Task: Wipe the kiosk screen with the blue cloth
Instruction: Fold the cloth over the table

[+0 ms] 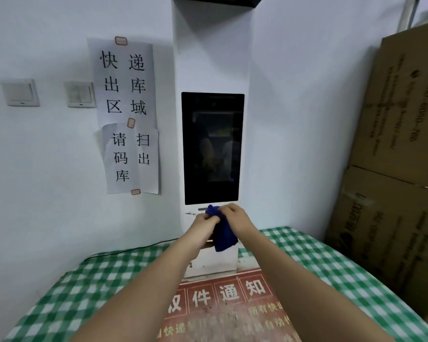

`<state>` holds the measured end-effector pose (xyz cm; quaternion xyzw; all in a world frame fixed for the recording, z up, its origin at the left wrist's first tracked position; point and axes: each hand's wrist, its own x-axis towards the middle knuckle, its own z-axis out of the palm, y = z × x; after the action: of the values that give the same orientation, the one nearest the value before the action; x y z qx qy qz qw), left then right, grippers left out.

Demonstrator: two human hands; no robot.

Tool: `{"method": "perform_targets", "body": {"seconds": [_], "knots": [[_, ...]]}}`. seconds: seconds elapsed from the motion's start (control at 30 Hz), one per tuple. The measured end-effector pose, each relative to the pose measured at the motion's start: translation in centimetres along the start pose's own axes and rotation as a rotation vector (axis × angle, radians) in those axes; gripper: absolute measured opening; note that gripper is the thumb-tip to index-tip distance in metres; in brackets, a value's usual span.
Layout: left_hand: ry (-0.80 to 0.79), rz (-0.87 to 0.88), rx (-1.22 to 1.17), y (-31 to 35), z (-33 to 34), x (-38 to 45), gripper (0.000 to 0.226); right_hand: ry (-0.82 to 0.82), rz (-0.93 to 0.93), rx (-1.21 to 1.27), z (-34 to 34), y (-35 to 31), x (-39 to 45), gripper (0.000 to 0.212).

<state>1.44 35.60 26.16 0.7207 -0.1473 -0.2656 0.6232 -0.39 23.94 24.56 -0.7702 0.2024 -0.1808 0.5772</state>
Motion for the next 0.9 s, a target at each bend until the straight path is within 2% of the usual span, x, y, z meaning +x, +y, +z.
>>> {"method": "perform_targets", "body": {"seconds": [0.1, 0.2, 0.27, 0.37, 0.43, 0.5, 0.63, 0.73, 0.9], "knots": [[0.007, -0.002, -0.026, -0.6, 1.5, -1.0, 0.018, 0.01, 0.008, -0.02, -2.0, 0.7, -1.3, 0.017], [0.05, 0.021, -0.025, -0.9, 2.9, -2.3, 0.013, -0.032, -0.002, -0.075, -3.6, 1.1, -2.8, 0.042], [0.083, 0.043, -0.054, -0.9, 4.0, -3.1, 0.012, -0.042, -0.007, -0.052, -4.7, 1.5, -3.6, 0.049], [0.134, 0.048, -0.09, -1.0, 6.3, -4.4, 0.019, -0.085, -0.003, 0.07, -7.3, 2.0, -5.3, 0.05], [0.152, 0.039, -0.091, -1.1, 8.3, -5.3, 0.02, -0.095, -0.024, 0.042, -9.2, 2.8, -6.1, 0.05], [0.156, 0.024, -0.083, -1.2, 10.7, -6.0, 0.019, -0.105, -0.064, -0.033, -11.2, 3.7, -6.9, 0.047], [0.151, 0.002, 0.009, -2.0, 14.7, -6.8, 0.016, -0.174, -0.149, -0.132, -15.1, 5.6, -8.3, 0.027], [0.153, -0.006, 0.05, -2.5, 17.2, -7.3, 0.012, -0.118, -0.239, -0.157, -17.4, 6.8, -9.1, 0.018], [0.147, -0.019, 0.094, -2.4, 19.3, -8.0, 0.019, -0.136, -0.23, -0.17, -19.3, 7.2, -9.9, 0.007]]}}
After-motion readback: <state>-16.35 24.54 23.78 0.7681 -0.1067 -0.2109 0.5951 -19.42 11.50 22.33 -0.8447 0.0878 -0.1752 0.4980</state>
